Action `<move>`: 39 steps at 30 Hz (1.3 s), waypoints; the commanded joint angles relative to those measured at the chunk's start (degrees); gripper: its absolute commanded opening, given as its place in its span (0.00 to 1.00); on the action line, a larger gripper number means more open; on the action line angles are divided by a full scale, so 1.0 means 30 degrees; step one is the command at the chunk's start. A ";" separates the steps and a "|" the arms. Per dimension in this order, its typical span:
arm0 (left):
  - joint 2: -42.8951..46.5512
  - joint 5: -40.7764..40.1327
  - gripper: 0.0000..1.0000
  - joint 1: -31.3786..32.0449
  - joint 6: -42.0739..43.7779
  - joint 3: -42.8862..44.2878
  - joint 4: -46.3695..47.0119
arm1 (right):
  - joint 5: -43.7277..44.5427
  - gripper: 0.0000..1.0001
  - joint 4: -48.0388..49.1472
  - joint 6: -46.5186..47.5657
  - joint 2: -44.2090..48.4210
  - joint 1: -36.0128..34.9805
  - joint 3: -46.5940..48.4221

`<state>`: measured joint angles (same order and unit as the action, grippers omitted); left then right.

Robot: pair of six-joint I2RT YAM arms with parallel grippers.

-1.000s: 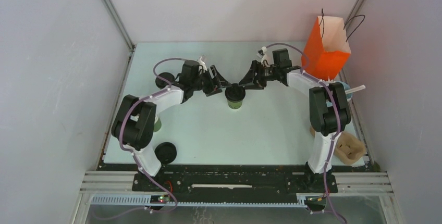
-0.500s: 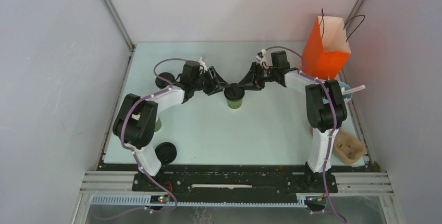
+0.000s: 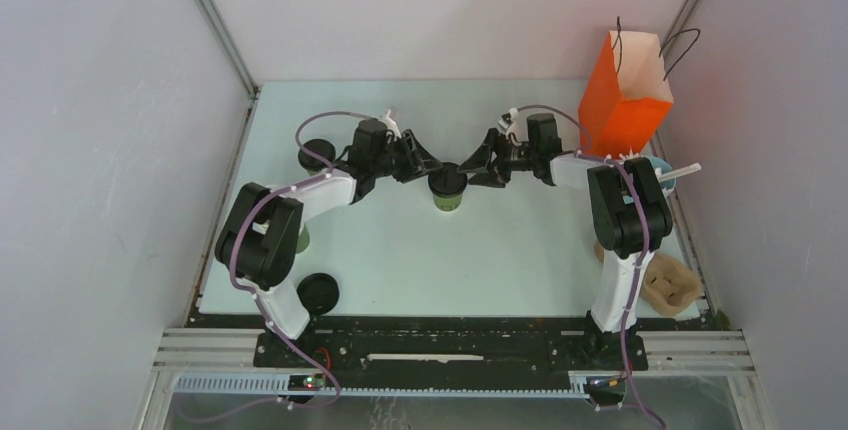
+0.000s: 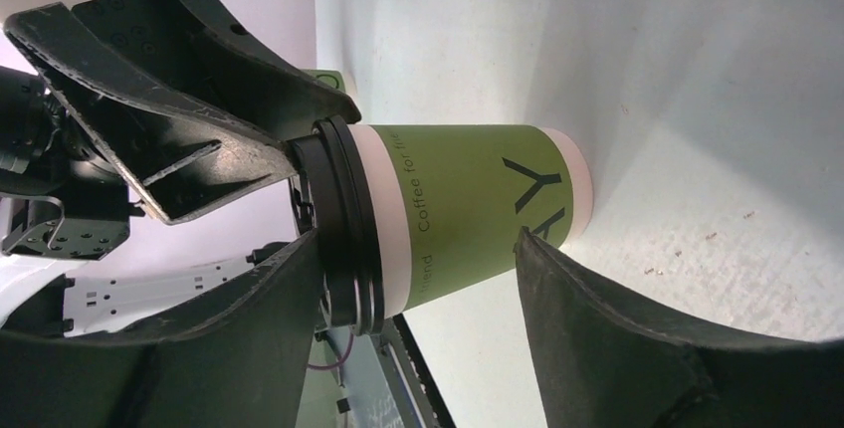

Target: Pack the takeout coffee

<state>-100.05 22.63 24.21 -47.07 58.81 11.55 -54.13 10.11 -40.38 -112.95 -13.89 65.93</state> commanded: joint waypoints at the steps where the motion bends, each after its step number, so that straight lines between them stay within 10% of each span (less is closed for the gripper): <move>1: 0.0534 -0.1394 0.49 0.0367 0.1202 -0.0934 -0.1532 | 0.0137 0.81 -0.0322 0.0267 0.0833 -0.0002 -0.0621; 6: 0.0554 -0.1473 0.49 0.0398 0.1159 -0.1014 -0.1537 | -0.0635 0.86 -0.0791 0.0712 0.0756 -0.0334 -0.0639; 17: 0.0604 -0.2205 0.47 0.0511 0.1107 -0.2427 -0.1010 | 0.0850 0.62 0.2358 -0.1589 -0.1037 0.0602 -0.4384; 29: 0.1141 -0.2791 0.46 0.0718 0.1481 -0.2286 -0.1631 | -0.1362 0.86 0.2071 -0.2098 0.1106 -0.0037 -0.1814; 39: 0.1330 -0.4692 0.44 0.1529 0.2278 -0.3334 -0.2691 | 0.2462 0.73 0.3301 -0.3237 -0.1556 0.0686 -0.5384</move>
<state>-95.85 15.88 27.29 -46.04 52.47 15.79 -59.94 29.06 -53.91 -115.31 -12.58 55.20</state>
